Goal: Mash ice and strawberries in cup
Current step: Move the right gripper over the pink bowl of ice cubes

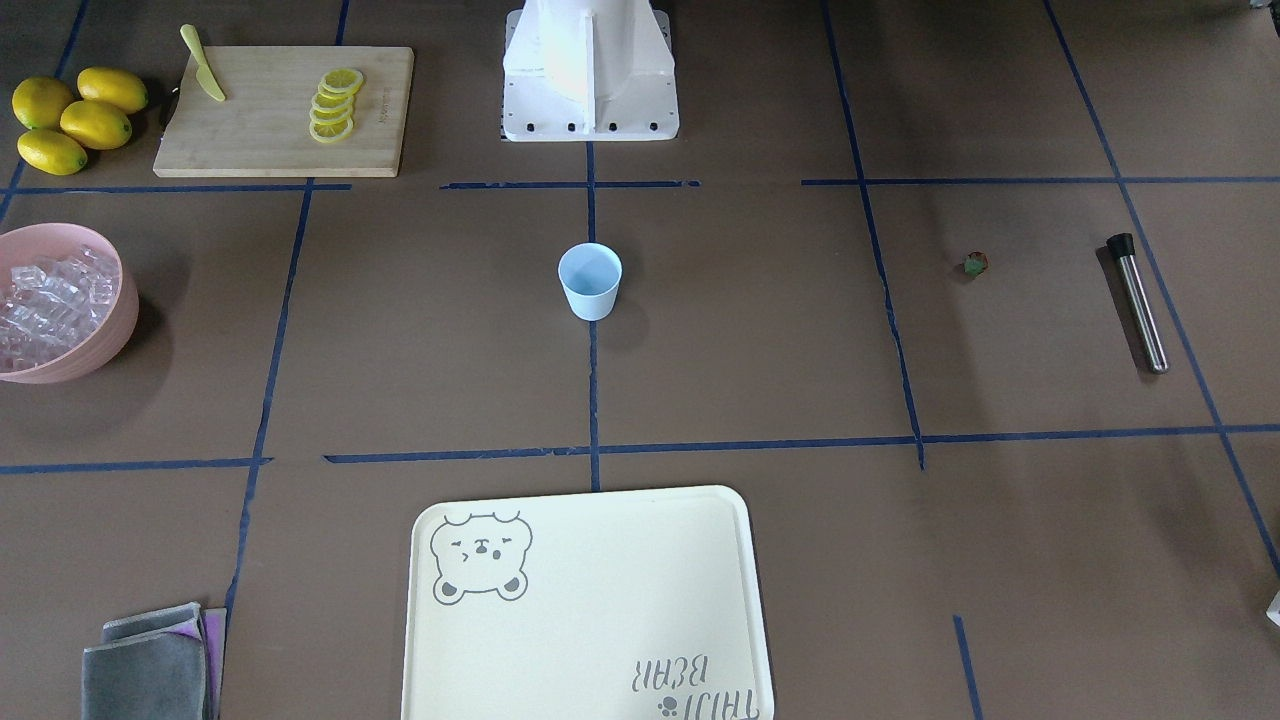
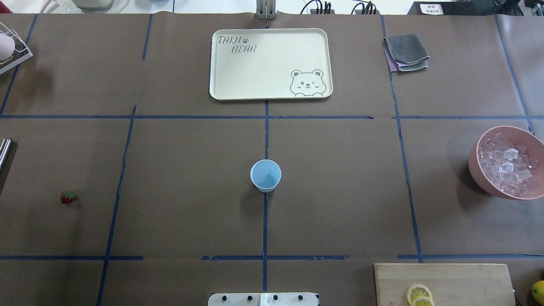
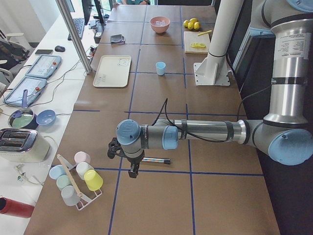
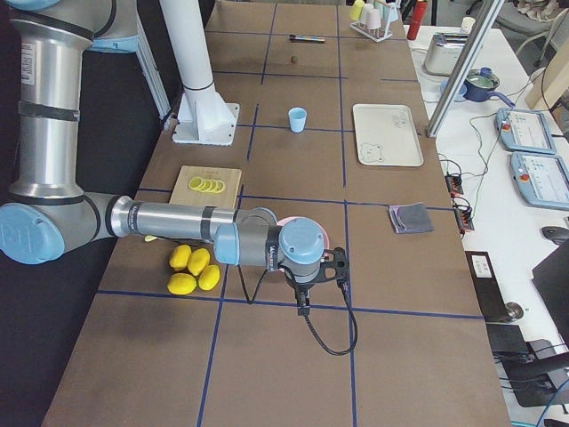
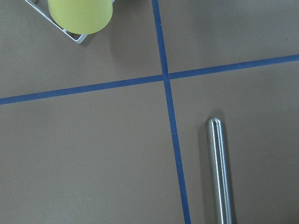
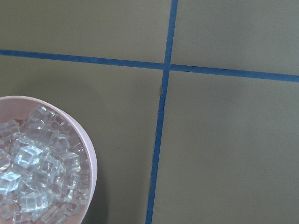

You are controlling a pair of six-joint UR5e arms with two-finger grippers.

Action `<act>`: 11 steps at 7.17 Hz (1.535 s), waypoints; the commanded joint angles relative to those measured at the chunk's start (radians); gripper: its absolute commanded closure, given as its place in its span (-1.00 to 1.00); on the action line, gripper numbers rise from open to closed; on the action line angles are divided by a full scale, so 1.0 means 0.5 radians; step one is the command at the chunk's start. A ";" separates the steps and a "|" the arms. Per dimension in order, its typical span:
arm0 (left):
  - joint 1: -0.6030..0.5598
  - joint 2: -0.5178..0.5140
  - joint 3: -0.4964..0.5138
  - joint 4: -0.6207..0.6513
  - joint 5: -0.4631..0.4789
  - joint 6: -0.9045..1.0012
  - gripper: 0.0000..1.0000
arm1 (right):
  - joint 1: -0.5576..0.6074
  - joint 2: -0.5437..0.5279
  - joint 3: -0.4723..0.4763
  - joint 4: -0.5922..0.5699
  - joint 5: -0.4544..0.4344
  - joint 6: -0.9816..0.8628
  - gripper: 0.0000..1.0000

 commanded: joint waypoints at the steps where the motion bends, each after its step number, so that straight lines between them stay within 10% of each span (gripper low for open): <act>1: 0.000 0.000 -0.001 0.000 0.003 -0.003 -1.00 | 0.000 -0.002 0.013 0.011 0.000 -0.002 -0.99; 11: -0.012 0.006 -0.127 0.009 0.003 -0.025 -1.00 | -0.263 0.038 0.313 0.103 -0.122 0.561 -0.98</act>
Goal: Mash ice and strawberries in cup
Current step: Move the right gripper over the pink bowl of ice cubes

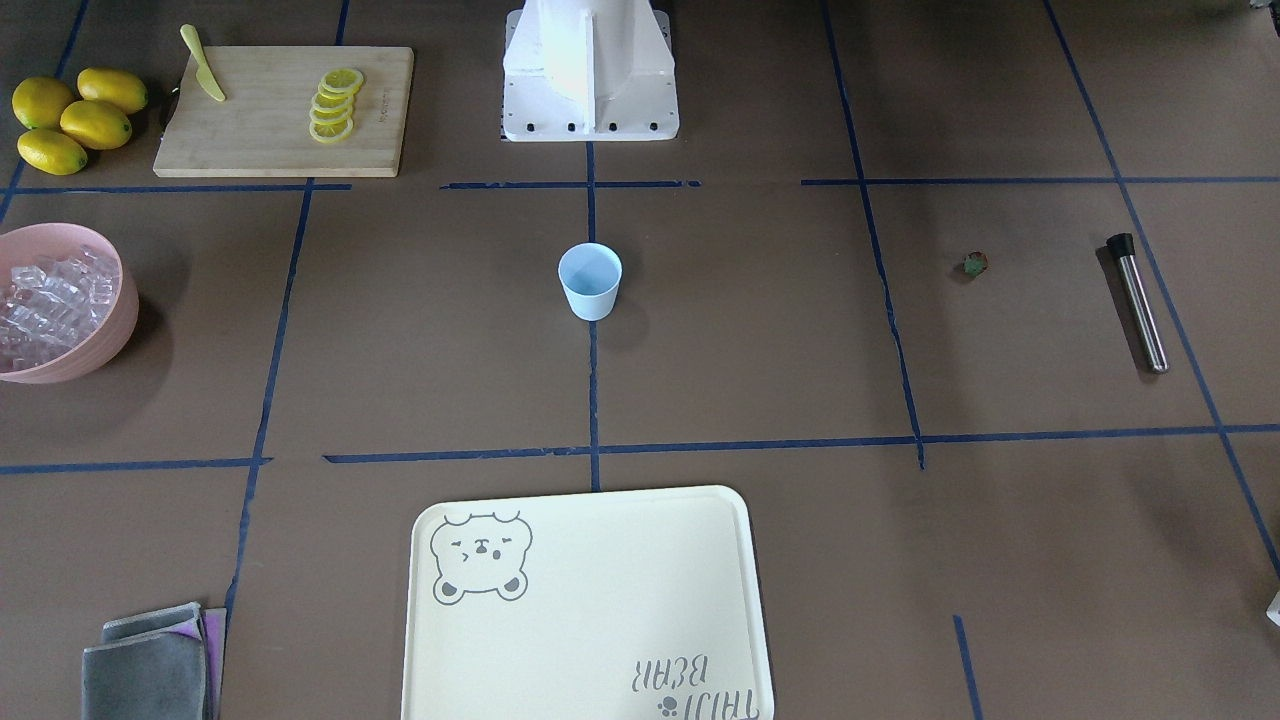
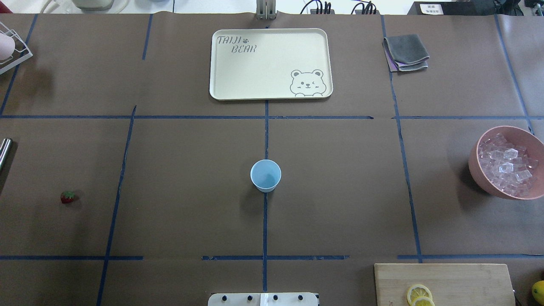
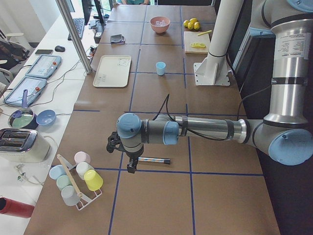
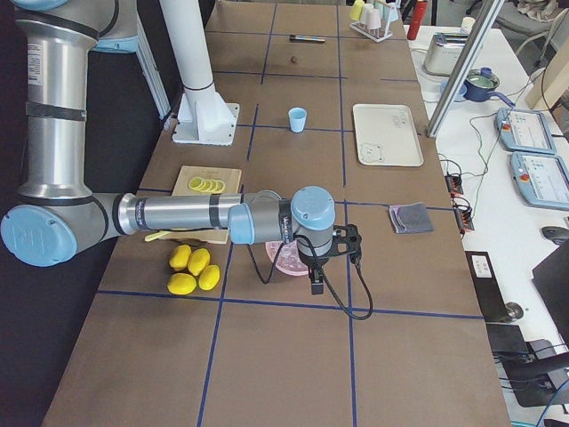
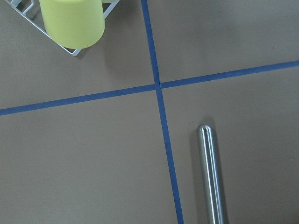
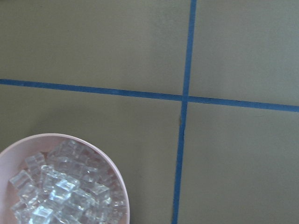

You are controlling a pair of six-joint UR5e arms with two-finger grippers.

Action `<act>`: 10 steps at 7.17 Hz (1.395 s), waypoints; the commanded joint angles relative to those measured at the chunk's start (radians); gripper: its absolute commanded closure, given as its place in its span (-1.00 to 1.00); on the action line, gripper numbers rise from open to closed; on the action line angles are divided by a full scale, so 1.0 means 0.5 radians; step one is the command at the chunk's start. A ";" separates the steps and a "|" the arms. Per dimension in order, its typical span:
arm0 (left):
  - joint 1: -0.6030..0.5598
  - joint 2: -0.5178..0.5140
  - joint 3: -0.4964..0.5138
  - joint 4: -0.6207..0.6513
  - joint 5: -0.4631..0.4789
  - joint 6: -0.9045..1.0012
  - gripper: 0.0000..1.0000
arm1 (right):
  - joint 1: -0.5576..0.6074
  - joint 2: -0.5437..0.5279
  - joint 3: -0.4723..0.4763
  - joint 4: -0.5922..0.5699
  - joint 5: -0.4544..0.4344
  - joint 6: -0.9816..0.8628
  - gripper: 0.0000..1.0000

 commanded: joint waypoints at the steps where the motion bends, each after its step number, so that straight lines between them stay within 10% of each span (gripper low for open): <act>1: -0.007 0.002 -0.023 0.002 0.000 -0.002 -1.00 | -0.149 -0.103 0.206 0.030 -0.005 0.179 -0.98; 10: -0.007 0.005 -0.056 0.002 0.000 -0.002 -1.00 | -0.695 -0.236 0.318 0.036 -0.152 0.386 -0.36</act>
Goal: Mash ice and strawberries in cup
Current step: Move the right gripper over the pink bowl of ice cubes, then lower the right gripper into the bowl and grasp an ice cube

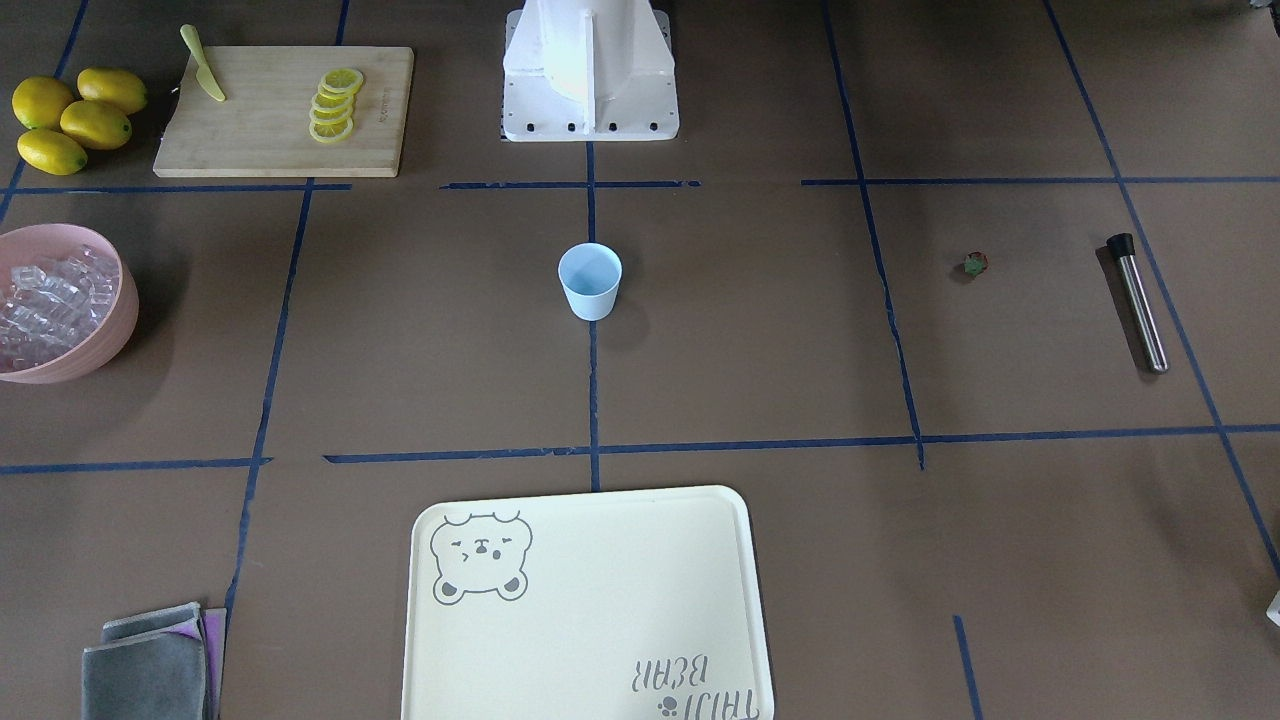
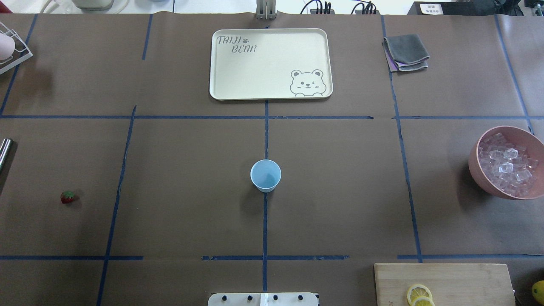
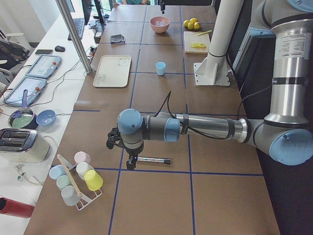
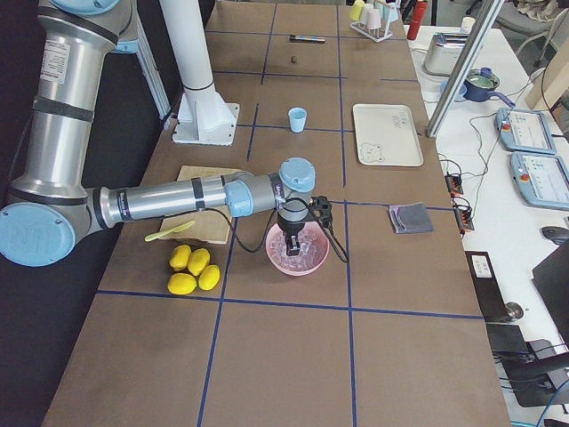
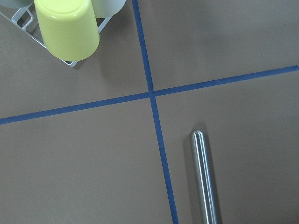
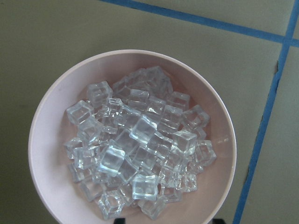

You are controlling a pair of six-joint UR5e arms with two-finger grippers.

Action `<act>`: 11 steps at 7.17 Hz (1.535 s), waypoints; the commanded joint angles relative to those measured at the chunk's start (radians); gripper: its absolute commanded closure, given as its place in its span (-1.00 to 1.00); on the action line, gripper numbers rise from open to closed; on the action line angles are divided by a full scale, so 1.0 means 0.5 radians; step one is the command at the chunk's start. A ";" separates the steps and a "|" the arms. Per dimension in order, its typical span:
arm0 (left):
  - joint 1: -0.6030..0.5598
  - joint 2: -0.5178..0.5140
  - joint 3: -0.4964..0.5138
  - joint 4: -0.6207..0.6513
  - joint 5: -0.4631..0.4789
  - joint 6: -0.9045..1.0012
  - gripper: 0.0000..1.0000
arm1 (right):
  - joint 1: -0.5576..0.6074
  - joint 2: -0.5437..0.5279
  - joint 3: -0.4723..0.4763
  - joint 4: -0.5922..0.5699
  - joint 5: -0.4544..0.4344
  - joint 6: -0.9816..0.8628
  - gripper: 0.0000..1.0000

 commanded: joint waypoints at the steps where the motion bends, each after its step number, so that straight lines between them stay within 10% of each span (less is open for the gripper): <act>1: 0.002 -0.003 -0.005 0.000 0.000 0.000 -1.00 | -0.152 0.008 -0.005 0.009 -0.050 0.158 -0.35; 11: -0.001 -0.003 -0.067 0.018 0.000 -0.003 -1.00 | -0.266 0.140 -0.204 0.009 -0.127 0.139 -0.23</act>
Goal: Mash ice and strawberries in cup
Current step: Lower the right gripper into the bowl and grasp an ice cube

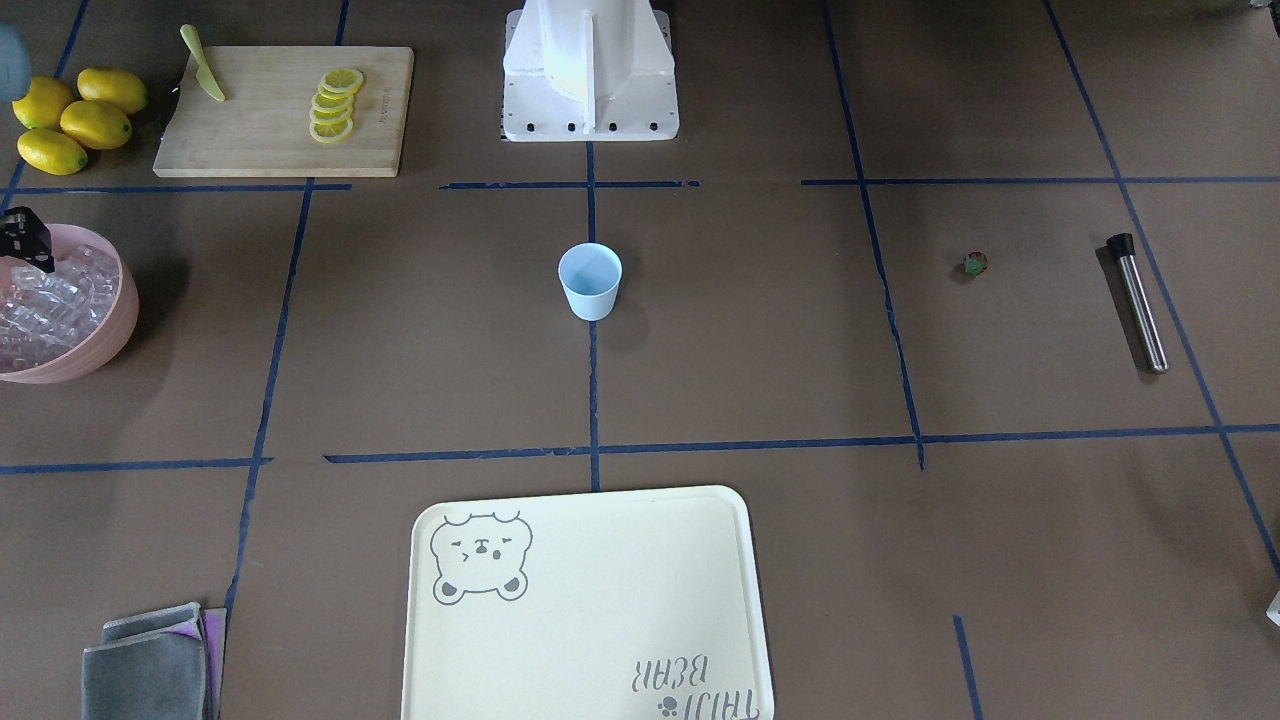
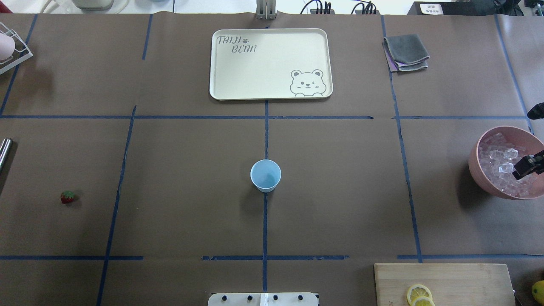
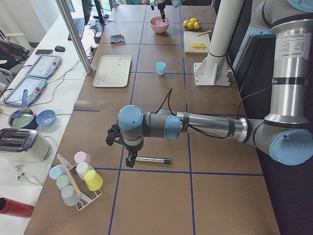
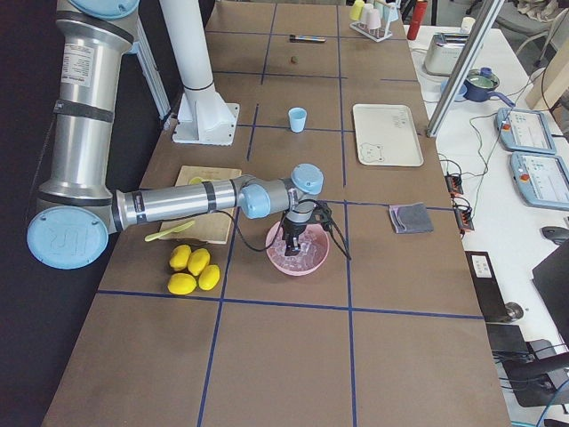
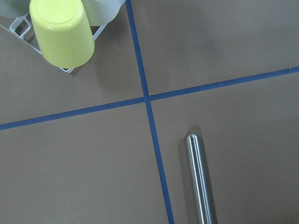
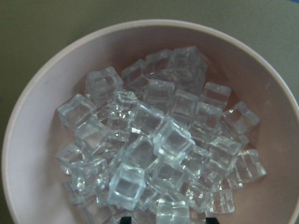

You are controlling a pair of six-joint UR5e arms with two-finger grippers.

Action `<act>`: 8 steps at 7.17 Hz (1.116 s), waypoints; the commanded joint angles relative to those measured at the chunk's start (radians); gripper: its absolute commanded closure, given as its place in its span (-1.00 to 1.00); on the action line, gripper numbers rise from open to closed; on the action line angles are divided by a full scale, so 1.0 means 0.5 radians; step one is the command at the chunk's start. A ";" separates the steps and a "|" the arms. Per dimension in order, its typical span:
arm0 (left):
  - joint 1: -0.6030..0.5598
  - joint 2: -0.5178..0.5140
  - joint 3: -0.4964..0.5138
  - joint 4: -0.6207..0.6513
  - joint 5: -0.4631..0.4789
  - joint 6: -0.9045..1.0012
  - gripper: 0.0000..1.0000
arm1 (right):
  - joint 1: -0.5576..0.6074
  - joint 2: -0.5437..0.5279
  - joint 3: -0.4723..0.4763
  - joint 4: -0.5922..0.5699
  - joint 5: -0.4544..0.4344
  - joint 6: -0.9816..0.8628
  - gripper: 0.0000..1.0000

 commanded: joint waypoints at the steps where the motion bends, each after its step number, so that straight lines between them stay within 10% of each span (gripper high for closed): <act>1: 0.000 0.002 -0.016 0.004 0.000 -0.002 -1.00 | -0.001 0.006 -0.017 0.000 -0.018 -0.002 -0.23; 8: -0.006 0.002 -0.028 0.008 0.000 -0.002 -1.00 | -0.038 0.006 -0.048 0.000 -0.015 -0.002 -0.22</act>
